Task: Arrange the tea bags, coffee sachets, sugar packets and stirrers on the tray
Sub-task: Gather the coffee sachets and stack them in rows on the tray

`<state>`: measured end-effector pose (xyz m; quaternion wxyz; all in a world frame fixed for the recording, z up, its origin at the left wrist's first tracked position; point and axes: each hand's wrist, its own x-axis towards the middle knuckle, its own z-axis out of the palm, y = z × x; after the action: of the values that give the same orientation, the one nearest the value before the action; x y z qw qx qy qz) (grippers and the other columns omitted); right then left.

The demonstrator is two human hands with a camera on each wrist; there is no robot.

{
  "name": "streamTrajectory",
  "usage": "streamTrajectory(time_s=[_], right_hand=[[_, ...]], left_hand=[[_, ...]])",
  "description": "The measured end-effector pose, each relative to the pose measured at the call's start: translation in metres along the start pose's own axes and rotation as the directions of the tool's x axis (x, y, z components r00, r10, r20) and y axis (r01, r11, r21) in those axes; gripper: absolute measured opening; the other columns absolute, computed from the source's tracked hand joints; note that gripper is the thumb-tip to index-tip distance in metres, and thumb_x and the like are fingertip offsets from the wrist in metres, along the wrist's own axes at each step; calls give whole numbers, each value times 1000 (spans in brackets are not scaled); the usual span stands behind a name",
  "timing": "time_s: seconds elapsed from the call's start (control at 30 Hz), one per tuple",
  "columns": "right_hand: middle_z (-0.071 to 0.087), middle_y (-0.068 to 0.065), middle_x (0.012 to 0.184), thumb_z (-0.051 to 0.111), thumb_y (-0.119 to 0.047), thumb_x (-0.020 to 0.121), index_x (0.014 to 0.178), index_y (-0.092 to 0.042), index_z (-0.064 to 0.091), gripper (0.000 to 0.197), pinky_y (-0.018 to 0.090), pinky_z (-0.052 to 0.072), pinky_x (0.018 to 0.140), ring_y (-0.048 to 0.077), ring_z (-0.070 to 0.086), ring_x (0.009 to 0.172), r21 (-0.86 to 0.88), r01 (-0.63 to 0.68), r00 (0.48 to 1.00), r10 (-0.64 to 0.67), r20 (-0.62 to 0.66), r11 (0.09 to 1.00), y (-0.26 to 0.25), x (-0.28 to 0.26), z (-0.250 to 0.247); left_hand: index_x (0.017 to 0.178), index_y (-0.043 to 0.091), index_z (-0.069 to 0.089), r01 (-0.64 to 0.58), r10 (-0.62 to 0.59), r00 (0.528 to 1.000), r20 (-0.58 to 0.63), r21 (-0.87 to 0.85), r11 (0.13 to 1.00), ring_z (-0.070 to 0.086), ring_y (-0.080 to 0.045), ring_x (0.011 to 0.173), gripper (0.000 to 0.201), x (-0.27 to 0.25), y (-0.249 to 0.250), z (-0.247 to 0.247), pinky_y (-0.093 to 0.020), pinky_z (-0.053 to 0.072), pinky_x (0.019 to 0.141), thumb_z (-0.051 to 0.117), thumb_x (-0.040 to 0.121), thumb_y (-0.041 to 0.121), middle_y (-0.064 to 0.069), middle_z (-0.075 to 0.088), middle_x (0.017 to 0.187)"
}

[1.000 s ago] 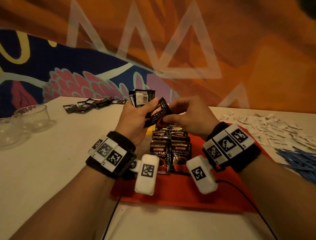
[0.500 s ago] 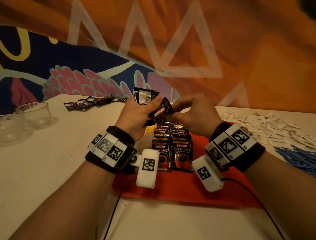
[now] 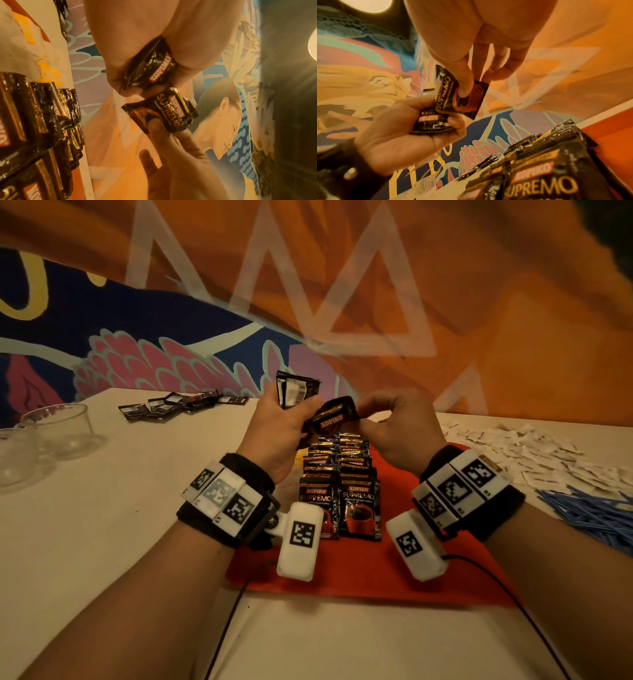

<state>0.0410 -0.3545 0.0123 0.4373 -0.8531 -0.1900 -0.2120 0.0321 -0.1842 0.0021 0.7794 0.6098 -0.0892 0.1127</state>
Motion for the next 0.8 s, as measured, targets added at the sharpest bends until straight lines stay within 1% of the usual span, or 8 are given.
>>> streamTrajectory(time_s=[0.13, 0.2, 0.27, 0.37, 0.47, 0.53, 0.63, 0.8], right_hand=[[71, -14, 88, 77, -11, 82, 84, -22, 74, 12, 22, 48, 77, 2, 64, 88, -22, 77, 993, -79, -92, 997, -2, 2, 3], [66, -19, 81, 76, -9, 82, 81, -24, 72, 16, 13, 45, 75, -3, 61, 83, -51, 88, 994, -91, -61, 995, -4, 2, 1], [62, -22, 77, 76, -7, 81, 79, -28, 68, 23, 3, 38, 66, -8, 56, 76, -69, 74, 997, -74, -9, 995, -6, 2, -2], [63, -21, 76, 76, -5, 81, 76, -33, 66, 30, 8, 42, 69, -4, 58, 77, -58, 48, 998, -46, 38, 997, -7, 4, -6], [70, -15, 81, 75, -6, 82, 85, -24, 76, 18, 19, 47, 73, 4, 65, 82, -41, 45, 997, -42, 70, 998, -7, 5, -6], [69, -15, 78, 75, -6, 83, 86, -20, 77, 15, 11, 41, 65, -3, 62, 72, -23, 51, 997, -50, 60, 998, -8, 4, -5], [65, -18, 77, 76, -8, 83, 87, -18, 78, 11, 4, 33, 57, -12, 55, 60, -33, 89, 996, -89, 30, 995, -8, 2, -4], [64, -3, 89, 77, -13, 82, 89, -25, 78, 14, 7, 30, 62, -5, 45, 67, -153, 158, 987, -160, -5, 976, -8, -3, 3]], left_hand=[[114, 10, 45, -38, 39, 999, -33, 38, 999, 57, -7, 56, 19, 0, -1, 5, -28, 44, 53, 54, 99, 2, -7, 54, 89], [110, 10, 47, -63, 65, 996, -55, 46, 997, 57, -7, 59, 14, -1, 0, 6, -26, 44, 52, 55, 100, 6, -4, 53, 86], [103, 15, 51, -98, 100, 991, -93, 21, 995, 57, -8, 67, 15, -2, 5, 6, -22, 45, 53, 61, 98, 25, 0, 56, 84], [110, 26, 56, -206, 212, 977, -29, 142, 968, 54, -6, 71, 41, -4, 6, 2, -19, 45, 60, 64, 80, 53, 0, 60, 90], [125, 21, 55, -303, 295, 953, 71, 204, 931, 62, -2, 81, 43, -6, 4, 0, -18, 52, 73, 74, 86, 19, 6, 63, 90], [123, 18, 57, -307, 299, 952, 68, 191, 932, 65, -5, 87, 40, -4, 2, -1, -26, 56, 82, 73, 87, 7, 12, 66, 87], [121, 13, 59, -235, 230, 972, 48, 119, 965, 66, -13, 94, 32, -3, 2, 0, -39, 57, 90, 67, 91, 5, 3, 67, 96], [115, 14, 60, -178, 172, 982, 74, 92, 980, 64, -10, 87, 23, -3, 4, 0, -41, 59, 85, 61, 95, 2, 3, 62, 92]])
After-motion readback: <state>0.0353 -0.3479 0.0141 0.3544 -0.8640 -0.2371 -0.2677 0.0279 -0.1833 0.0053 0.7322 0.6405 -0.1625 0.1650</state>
